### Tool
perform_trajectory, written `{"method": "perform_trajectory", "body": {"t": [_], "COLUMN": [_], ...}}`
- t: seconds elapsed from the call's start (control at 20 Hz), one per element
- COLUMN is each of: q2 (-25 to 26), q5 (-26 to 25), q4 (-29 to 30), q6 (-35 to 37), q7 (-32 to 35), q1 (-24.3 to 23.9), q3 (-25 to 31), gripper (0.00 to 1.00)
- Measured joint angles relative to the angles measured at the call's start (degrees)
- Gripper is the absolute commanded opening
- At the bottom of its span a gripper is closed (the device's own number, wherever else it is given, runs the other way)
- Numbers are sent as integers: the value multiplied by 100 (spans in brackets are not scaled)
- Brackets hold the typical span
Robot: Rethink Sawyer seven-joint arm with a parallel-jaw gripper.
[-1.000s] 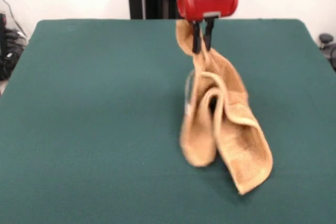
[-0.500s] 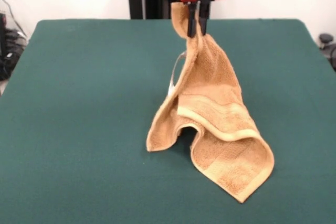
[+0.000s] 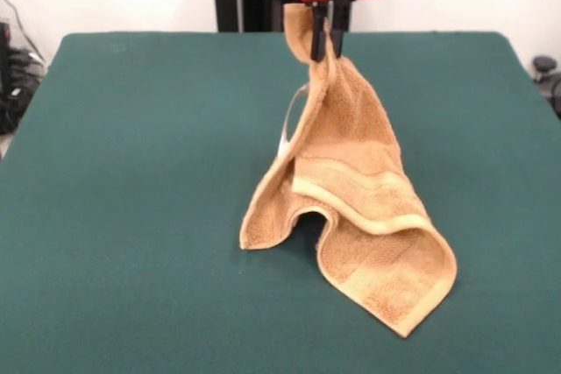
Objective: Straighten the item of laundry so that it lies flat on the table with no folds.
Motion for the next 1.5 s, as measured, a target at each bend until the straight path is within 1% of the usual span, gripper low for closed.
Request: {"method": "perform_trajectory", "body": {"t": [0.2,0.25,0.35,0.85,1.15,1.2,1.5], "q2": [45,89,127,134,166,220,429], "q5": [-326,-521,-709,-1340,-1891,-2058,-2403], "q4": [-49,-100,-151,-349,-615,-725,-978], "q6": [-15,-14,-14,-15,-15,-18,-101], "q7": [0,0,0,0,0,0,0], "q1": [123,236,365,789,1085,1164,1218], "q3": [-113,-230,-369,-967,-1418,-1533,-1751], "gripper": [0,0,0,0,0,0,0]}}
